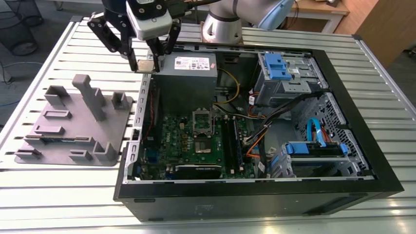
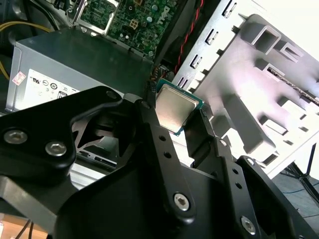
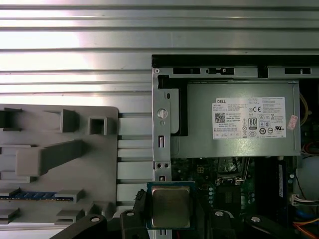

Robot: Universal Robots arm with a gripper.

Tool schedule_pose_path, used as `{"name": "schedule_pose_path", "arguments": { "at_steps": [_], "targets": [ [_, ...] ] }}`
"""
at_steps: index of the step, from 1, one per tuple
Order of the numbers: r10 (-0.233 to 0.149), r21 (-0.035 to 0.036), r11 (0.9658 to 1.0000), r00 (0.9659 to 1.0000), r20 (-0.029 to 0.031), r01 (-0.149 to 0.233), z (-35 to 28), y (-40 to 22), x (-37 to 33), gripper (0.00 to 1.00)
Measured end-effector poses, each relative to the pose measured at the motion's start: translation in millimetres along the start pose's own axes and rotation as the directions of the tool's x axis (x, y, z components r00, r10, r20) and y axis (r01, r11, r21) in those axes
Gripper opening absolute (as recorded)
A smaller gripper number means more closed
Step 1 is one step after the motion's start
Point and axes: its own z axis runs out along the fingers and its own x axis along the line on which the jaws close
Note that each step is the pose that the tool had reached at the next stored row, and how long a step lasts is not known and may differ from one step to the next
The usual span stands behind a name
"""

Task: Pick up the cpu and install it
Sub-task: 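Pick up the cpu and move it towards the insertion slot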

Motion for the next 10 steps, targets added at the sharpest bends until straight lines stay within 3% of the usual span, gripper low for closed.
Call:
{"name": "schedule_pose_path", "arguments": {
  "at_steps": [10],
  "targets": [
    [0.0, 0.0, 1.0, 1.0, 0.0, 0.0, 0.2, 0.1, -5.1, 0.47]
  ]
}}
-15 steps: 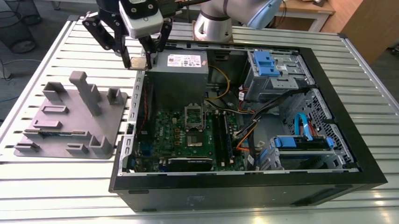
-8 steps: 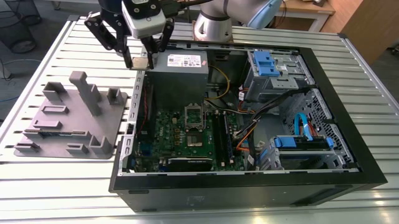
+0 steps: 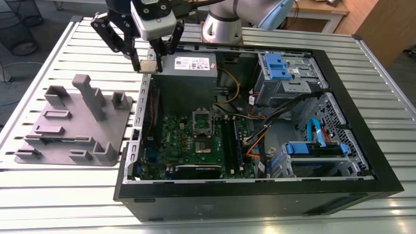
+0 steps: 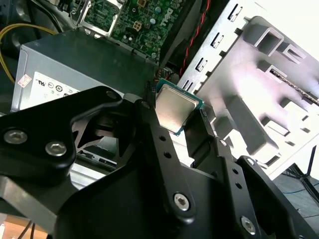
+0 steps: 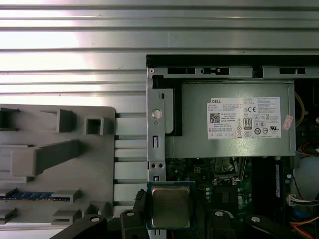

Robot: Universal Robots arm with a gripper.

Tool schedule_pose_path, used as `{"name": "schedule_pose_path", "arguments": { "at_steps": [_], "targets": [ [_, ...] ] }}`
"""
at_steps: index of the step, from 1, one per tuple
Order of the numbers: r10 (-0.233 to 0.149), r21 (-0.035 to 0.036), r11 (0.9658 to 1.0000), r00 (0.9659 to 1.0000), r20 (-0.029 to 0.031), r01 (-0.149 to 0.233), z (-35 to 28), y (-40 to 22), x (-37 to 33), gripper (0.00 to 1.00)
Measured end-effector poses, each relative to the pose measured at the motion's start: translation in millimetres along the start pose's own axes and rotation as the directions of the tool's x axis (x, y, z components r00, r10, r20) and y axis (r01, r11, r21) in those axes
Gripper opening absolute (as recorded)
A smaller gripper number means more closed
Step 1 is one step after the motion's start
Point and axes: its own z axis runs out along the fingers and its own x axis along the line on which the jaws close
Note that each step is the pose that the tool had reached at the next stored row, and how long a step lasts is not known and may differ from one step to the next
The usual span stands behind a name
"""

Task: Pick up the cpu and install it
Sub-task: 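Pick up the cpu and move it towards the insertion slot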

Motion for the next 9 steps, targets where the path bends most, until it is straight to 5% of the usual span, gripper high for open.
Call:
{"name": "schedule_pose_path", "arguments": {
  "at_steps": [9],
  "targets": [
    [0.0, 0.0, 1.0, 1.0, 0.0, 0.0, 0.1, 0.1, -4.0, 0.47]
  ]
}}
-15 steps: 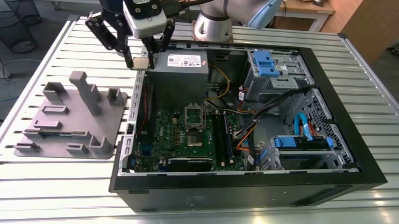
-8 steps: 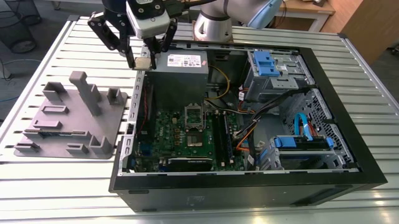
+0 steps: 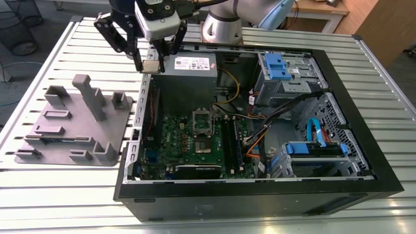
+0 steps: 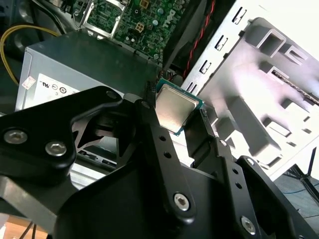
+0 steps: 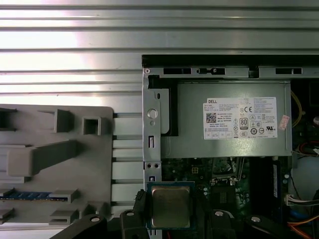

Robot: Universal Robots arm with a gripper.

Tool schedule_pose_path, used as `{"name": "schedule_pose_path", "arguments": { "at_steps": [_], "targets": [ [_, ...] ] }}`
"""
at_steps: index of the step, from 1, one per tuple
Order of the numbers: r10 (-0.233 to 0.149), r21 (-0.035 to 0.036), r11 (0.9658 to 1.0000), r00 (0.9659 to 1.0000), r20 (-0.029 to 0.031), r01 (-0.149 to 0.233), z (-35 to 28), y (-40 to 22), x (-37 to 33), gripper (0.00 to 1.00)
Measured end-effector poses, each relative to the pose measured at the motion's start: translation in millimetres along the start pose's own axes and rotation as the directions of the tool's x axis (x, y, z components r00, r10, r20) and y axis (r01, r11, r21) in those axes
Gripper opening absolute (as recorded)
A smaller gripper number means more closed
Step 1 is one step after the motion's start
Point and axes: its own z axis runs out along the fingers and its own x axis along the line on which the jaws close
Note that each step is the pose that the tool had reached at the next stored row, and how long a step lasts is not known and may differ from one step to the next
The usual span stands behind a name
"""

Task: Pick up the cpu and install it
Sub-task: 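Pick up the cpu and move it towards the insertion slot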

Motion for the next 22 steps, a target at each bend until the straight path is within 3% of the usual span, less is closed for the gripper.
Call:
{"name": "schedule_pose_path", "arguments": {
  "at_steps": [22],
  "targets": [
    [0.0, 0.0001, 1.0, 1.0, 0.0, 0.0, 0.3, 0.4, -13.5, 0.47]
  ]
}}
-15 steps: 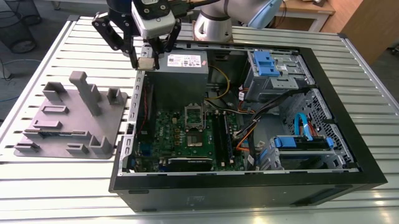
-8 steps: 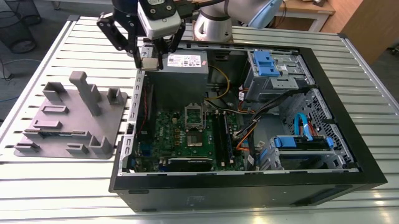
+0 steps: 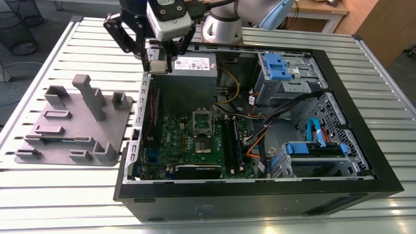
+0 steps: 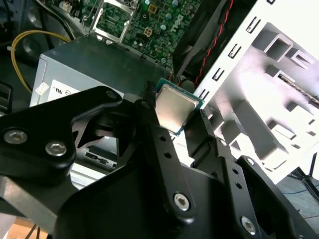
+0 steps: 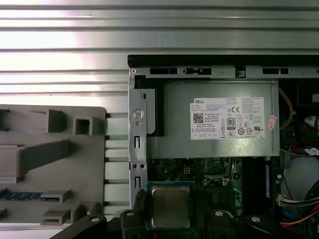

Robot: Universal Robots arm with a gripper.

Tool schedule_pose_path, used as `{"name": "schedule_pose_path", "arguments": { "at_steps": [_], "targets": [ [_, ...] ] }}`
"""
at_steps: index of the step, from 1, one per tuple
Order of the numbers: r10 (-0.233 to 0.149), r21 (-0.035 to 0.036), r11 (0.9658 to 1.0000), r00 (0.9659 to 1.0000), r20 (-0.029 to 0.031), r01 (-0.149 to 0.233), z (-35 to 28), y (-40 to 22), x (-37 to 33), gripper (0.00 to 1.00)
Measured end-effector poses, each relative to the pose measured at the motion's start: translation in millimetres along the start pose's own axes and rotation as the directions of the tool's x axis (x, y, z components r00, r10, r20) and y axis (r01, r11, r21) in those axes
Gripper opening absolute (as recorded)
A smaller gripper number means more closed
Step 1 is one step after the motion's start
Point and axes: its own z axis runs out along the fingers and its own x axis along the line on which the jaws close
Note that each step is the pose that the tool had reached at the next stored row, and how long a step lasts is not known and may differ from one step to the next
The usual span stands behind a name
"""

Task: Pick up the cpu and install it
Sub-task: 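Pick up the cpu and move it towards the insertion slot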

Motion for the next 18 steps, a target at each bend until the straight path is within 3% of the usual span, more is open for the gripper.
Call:
{"name": "schedule_pose_path", "arguments": {
  "at_steps": [7, 18],
  "targets": [
    [0.0, 0.0, 1.0, 1.0, -0.0005, 0.0, 0.3, 0.2, -5.5, 0.47],
    [0.0, 0.0001, 1.0, 1.0, -0.0031, 0.0, 1.8, 1.0, -33.2, 0.47]
  ]
}}
